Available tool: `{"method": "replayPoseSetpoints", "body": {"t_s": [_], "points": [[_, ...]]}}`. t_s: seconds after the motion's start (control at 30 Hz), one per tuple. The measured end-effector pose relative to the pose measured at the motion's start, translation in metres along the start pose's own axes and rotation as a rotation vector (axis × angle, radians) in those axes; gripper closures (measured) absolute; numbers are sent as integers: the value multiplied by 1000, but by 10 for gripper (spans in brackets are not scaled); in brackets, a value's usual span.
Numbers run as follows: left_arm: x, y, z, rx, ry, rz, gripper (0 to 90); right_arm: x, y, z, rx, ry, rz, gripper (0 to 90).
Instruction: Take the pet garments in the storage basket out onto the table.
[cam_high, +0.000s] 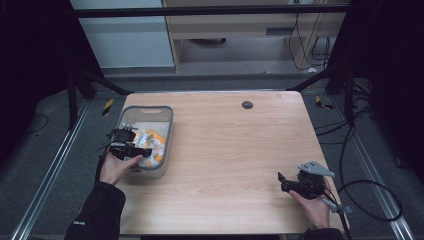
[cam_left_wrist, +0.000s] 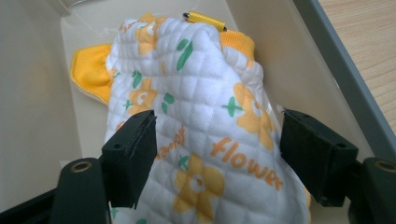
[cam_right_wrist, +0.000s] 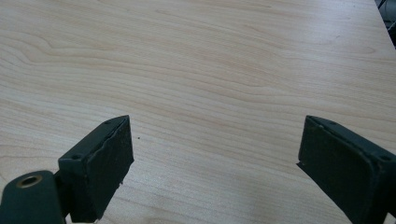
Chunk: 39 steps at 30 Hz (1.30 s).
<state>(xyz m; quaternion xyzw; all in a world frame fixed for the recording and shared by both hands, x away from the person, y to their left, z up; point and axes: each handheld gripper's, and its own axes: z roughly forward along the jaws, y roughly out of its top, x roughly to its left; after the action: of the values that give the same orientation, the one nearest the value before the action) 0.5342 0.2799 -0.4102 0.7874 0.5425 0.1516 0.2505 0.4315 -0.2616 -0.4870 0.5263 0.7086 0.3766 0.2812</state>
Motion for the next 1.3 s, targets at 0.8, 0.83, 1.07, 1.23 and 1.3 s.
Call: {"method": "replayPoseSetpoints", "body": {"t_s": [0.8,0.83,1.07,1.23,1.3], "points": [[7,-2,7,91,-14,-37,658,-1,-1,1,9,7,-8,101],[7,-2,7,88,-12,-38,677,0,0,1,11,9,-5,101],[10,-2,0,58,-1,-42,730,0,-1,1,13,11,-4,101],[12,0,-8,39,7,-38,737,0,-1,1,13,10,-5,101],[13,1,-11,25,9,-36,739,0,0,1,13,10,-5,101]]}}
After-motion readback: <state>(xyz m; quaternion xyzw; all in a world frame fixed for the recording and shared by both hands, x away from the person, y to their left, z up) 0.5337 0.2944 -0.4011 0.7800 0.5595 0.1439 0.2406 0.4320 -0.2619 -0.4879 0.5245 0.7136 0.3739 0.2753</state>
